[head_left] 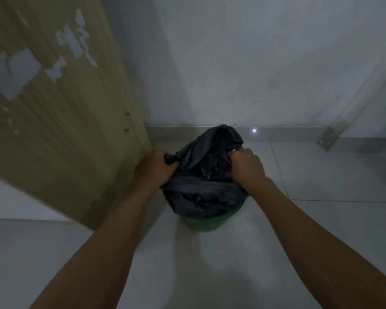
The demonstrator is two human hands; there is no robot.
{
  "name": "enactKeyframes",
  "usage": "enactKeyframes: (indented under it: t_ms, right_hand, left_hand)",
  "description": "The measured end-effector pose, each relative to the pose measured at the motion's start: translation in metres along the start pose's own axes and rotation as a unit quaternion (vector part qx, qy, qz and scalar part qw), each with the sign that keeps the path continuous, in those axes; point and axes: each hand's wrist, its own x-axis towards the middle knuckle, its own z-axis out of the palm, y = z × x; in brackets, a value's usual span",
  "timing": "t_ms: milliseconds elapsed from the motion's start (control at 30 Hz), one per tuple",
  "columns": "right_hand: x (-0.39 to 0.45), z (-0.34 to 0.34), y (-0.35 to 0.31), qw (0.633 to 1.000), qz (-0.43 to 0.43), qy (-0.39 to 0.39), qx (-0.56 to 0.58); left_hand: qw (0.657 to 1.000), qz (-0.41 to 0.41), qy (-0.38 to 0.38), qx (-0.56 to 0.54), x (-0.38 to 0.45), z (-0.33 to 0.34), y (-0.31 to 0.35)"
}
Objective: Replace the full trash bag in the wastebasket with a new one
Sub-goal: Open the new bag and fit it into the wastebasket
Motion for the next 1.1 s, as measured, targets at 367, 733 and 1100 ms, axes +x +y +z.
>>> enactKeyframes:
  t_ms: [367, 733, 1100]
  right_hand:
    - [0.008, -0.007, -0.002, 0.998, -0.023, 0.05, 0.023]
    - [0.012, -0.001, -0.004, 0.996, -0.056, -0.072, 0.013]
    - [0.026, -0.032, 0.041, 0.787, 0.196, -0.134, 0.569]
  left_hand:
    - [0.924, 0.131, -0.351, 0.069, -0.007, 0.003, 0.072]
    - [0.926, 0.107, -0.298, 0.207, -0.009, 0.058, 0.047]
    - [0.983, -0.046, -0.082, -0.16, 0.025, -0.012, 0.014]
